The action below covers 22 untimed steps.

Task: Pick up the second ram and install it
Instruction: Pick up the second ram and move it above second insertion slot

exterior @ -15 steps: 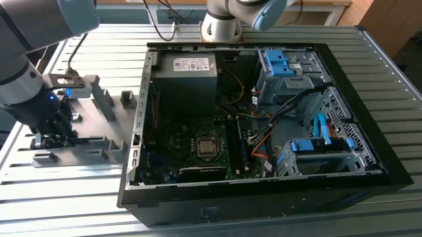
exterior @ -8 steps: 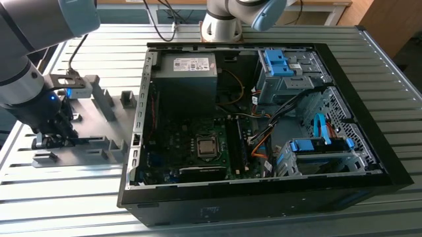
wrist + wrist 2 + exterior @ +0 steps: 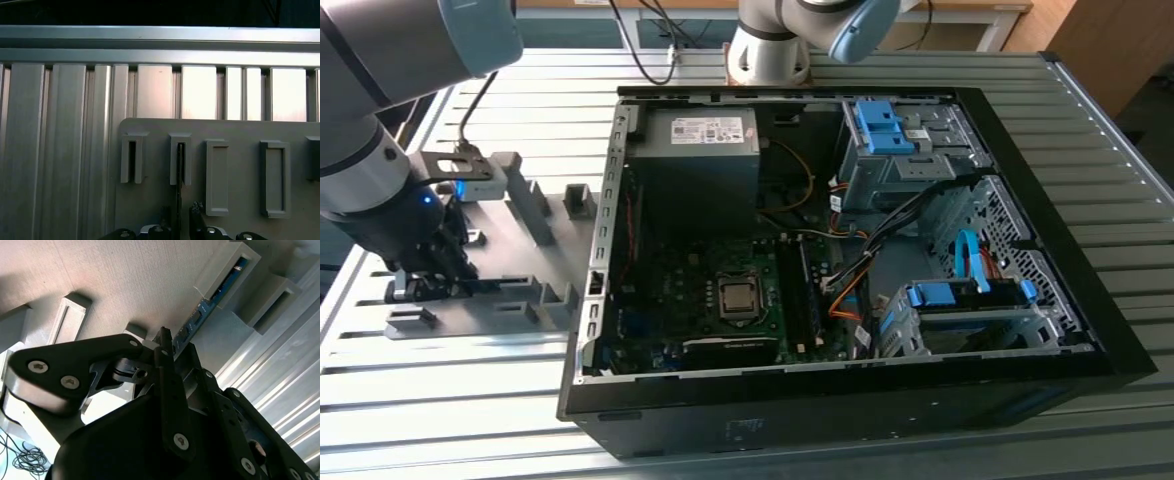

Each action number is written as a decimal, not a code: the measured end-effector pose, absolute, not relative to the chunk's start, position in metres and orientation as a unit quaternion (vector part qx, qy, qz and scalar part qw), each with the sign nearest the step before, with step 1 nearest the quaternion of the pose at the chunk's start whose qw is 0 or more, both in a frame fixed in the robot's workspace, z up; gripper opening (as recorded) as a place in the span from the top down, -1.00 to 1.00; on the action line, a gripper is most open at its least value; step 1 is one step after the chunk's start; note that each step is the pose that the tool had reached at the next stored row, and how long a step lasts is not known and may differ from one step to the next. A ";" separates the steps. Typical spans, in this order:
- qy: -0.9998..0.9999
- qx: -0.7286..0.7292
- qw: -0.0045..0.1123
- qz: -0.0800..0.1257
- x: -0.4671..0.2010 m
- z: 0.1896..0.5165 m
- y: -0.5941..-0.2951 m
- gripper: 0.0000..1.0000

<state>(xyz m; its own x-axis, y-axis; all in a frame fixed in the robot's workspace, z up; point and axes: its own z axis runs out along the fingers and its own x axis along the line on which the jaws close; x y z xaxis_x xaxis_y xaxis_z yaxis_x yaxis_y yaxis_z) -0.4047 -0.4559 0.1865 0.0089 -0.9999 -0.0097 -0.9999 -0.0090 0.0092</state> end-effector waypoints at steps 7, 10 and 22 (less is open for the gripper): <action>0.704 -0.710 0.000 0.007 -0.405 0.186 -0.456 0.59; 0.704 -0.710 0.000 0.007 -0.405 0.186 -0.456 0.59; 0.704 -0.710 0.000 0.007 -0.405 0.186 -0.456 0.72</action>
<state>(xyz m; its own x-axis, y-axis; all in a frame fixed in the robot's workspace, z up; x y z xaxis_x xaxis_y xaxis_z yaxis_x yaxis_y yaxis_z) -0.4047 -0.4559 0.1860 0.0090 -0.9999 -0.0097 -0.9999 -0.0090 0.0092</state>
